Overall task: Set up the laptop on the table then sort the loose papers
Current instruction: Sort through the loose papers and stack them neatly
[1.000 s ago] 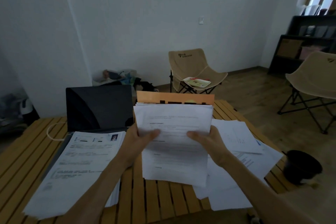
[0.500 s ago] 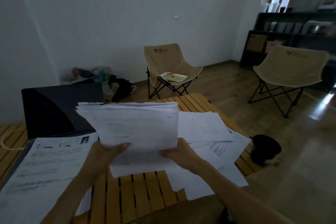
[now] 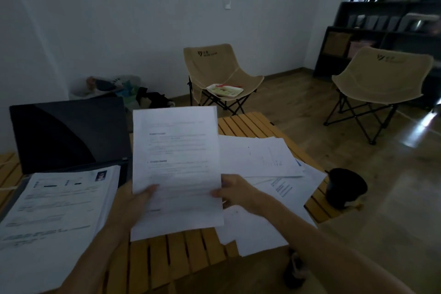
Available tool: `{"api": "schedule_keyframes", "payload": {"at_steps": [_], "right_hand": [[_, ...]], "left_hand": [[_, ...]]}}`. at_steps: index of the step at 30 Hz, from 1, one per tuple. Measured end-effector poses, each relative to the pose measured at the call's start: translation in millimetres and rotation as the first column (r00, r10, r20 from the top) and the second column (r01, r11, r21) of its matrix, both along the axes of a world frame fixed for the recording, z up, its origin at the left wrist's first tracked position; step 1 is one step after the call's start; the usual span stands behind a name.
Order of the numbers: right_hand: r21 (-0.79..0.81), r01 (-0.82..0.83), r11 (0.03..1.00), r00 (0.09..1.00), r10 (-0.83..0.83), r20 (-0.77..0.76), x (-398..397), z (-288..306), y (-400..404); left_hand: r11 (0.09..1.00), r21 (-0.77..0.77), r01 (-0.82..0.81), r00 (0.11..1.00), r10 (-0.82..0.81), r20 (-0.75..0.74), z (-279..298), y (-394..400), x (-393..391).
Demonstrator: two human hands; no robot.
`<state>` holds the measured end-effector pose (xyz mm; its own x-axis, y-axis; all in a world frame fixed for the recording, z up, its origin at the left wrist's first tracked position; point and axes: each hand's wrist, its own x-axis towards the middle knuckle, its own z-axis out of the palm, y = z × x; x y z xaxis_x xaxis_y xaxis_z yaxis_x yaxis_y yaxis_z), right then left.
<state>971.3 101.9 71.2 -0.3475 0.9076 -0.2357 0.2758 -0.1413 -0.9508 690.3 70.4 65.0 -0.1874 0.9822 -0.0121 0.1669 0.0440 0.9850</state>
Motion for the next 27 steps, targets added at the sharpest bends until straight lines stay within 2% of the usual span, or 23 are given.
{"api": "schedule_keyframes", "payload": {"at_steps": [1, 2, 3, 5, 7, 8, 9, 12, 15, 17, 20, 22, 27], "right_hand": [[-0.003, 0.039, 0.999, 0.997, -0.038, 0.072, 11, -1, 11], [0.054, 0.117, 0.992, 0.969, -0.126, 0.213, 25, -3, 23], [0.157, 0.191, 0.969, 0.884, -0.239, 0.401, 43, -9, 37], [0.335, 0.300, 0.893, 0.609, -0.450, 0.653, 81, -19, 55], [0.374, 0.461, 0.805, 0.386, -0.561, 0.732, 117, -29, 68], [0.343, 0.532, 0.774, 0.328, -0.562, 0.760, 131, -31, 70], [0.300, 0.573, 0.763, 0.311, -0.541, 0.781, 143, -34, 74], [0.217, 0.576, 0.788, 0.359, -0.482, 0.799, 163, -34, 82], [0.234, 0.599, 0.766, 0.361, -0.519, 0.775, 171, -32, 90], [0.265, 0.614, 0.743, 0.376, -0.572, 0.729, 174, -32, 92], [0.179, 0.678, 0.713, 0.482, -0.615, 0.624, 175, -28, 88], [0.175, 0.693, 0.700, 0.498, -0.640, 0.586, 172, -19, 83], [0.251, 0.617, 0.746, 0.603, -0.653, 0.458, 151, 19, 74]], "left_hand": [[0.999, -0.047, -0.025, 0.999, 0.023, -0.043, -10, 3, -5], [0.993, -0.109, -0.043, 0.995, 0.033, -0.094, -21, 4, -11], [0.984, -0.170, -0.053, 0.990, 0.030, -0.135, -32, 4, -17], [0.969, -0.238, -0.071, 0.985, 0.031, -0.168, -48, 3, -22], [0.968, -0.237, -0.084, 0.981, 0.039, -0.189, -53, 5, -21], [0.968, -0.238, -0.086, 0.980, 0.040, -0.193, -53, 7, -21], [0.965, -0.246, -0.088, 0.981, 0.041, -0.187, -53, 9, -21], [0.947, -0.314, -0.072, 0.988, 0.024, -0.154, -53, 15, -25], [0.930, -0.359, -0.076, 0.988, 0.022, -0.152, -54, 17, -29], [0.934, -0.350, -0.076, 0.988, 0.023, -0.153, -54, 18, -28], [0.947, -0.314, -0.068, 0.987, 0.016, -0.163, -54, 15, -26], [0.957, -0.281, -0.069, 0.980, 0.013, -0.197, -54, 14, -25], [0.969, -0.227, -0.102, 0.959, 0.035, -0.281, -49, 9, -17]]}}
